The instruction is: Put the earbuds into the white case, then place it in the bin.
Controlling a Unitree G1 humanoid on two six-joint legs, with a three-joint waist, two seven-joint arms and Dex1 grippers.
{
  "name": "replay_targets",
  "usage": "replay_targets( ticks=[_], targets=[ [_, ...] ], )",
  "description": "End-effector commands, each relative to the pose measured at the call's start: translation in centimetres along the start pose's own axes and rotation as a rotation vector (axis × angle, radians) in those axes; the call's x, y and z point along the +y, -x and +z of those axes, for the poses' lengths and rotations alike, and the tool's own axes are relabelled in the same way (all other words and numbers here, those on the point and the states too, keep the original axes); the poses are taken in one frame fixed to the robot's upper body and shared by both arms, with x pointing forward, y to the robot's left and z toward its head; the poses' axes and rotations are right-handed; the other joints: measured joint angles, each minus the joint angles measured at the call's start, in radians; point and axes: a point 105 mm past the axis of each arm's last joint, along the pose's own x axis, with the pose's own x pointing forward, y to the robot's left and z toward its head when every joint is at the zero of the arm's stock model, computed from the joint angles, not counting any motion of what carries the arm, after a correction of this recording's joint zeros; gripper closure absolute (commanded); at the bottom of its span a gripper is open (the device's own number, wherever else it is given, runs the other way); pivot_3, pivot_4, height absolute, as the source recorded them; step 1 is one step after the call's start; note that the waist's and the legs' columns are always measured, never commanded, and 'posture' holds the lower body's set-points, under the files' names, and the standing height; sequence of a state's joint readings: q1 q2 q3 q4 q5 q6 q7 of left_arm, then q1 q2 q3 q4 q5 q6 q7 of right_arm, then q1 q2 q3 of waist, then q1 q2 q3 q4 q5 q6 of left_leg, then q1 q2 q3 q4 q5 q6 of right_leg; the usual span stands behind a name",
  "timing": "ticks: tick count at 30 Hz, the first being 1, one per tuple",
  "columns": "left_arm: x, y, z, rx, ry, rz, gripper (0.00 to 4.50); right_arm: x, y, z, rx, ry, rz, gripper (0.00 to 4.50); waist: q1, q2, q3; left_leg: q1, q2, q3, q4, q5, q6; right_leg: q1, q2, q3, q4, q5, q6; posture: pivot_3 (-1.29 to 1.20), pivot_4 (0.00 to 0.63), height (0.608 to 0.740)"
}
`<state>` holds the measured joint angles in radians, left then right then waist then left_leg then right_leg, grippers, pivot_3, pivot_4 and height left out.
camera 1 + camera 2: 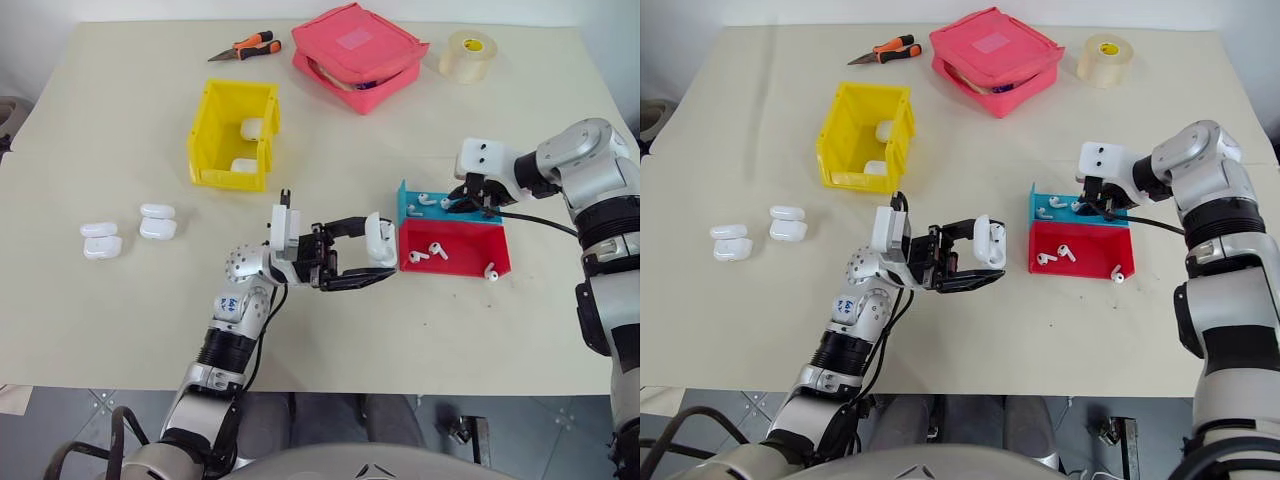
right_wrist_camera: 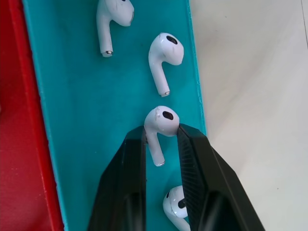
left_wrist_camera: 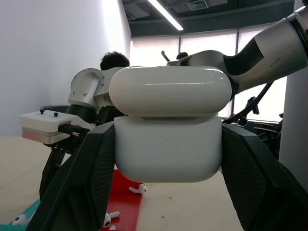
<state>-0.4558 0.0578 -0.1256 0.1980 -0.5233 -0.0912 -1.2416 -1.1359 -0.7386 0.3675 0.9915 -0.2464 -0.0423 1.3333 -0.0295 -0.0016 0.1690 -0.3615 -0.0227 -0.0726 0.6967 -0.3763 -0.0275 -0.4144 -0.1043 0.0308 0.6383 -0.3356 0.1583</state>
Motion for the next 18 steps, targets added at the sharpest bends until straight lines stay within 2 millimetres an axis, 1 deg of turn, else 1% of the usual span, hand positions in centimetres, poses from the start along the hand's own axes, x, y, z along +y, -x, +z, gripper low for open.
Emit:
replay_targets(
  ticks=[1, 14, 16, 18],
  targets=[
    [-0.22, -0.29, 0.98, -0.022, -0.046, -0.011, 1.69, -0.18, 0.1, -0.16, 0.005, -0.004, -0.011, 3.47, 0.001, 0.0, 0.0, 0.0, 0.0, 0.0, 0.0, 0.0, 0.0, 0.0, 0.0, 0.0, 0.0, 0.0, 0.0, 0.0, 0.15, 0.74],
    [-0.28, -0.28, 1.1, -0.02, -0.044, -0.009, 1.69, 0.07, -0.34, 0.07, -0.01, 0.024, -0.004, 3.47, 0.0, 0.0, 0.0, 0.0, 0.0, 0.0, 0.0, 0.0, 0.0, 0.0, 0.0, 0.0, 0.0, 0.0, 0.0, 0.0, 0.15, 0.74],
    [-0.29, -0.29, 1.12, -0.02, -0.044, -0.009, 1.69, 0.39, -0.45, 0.06, -0.013, 0.024, 0.017, 3.83, 0.0, 0.0, 0.0, 0.0, 0.0, 0.0, 0.0, 0.0, 0.0, 0.0, 0.0, 0.0, 0.0, 0.0, 0.0, 0.0, 0.15, 0.74],
    [-0.3, -0.29, 1.13, -0.02, -0.044, -0.008, 1.69, 0.35, -0.54, 0.07, -0.017, 0.025, 0.008, 3.97, 0.0, 0.0, 0.0, 0.0, 0.0, 0.0, 0.0, 0.0, 0.0, 0.0, 0.0, 0.0, 0.0, 0.0, 0.0, 0.0, 0.15, 0.74]
  ],
)
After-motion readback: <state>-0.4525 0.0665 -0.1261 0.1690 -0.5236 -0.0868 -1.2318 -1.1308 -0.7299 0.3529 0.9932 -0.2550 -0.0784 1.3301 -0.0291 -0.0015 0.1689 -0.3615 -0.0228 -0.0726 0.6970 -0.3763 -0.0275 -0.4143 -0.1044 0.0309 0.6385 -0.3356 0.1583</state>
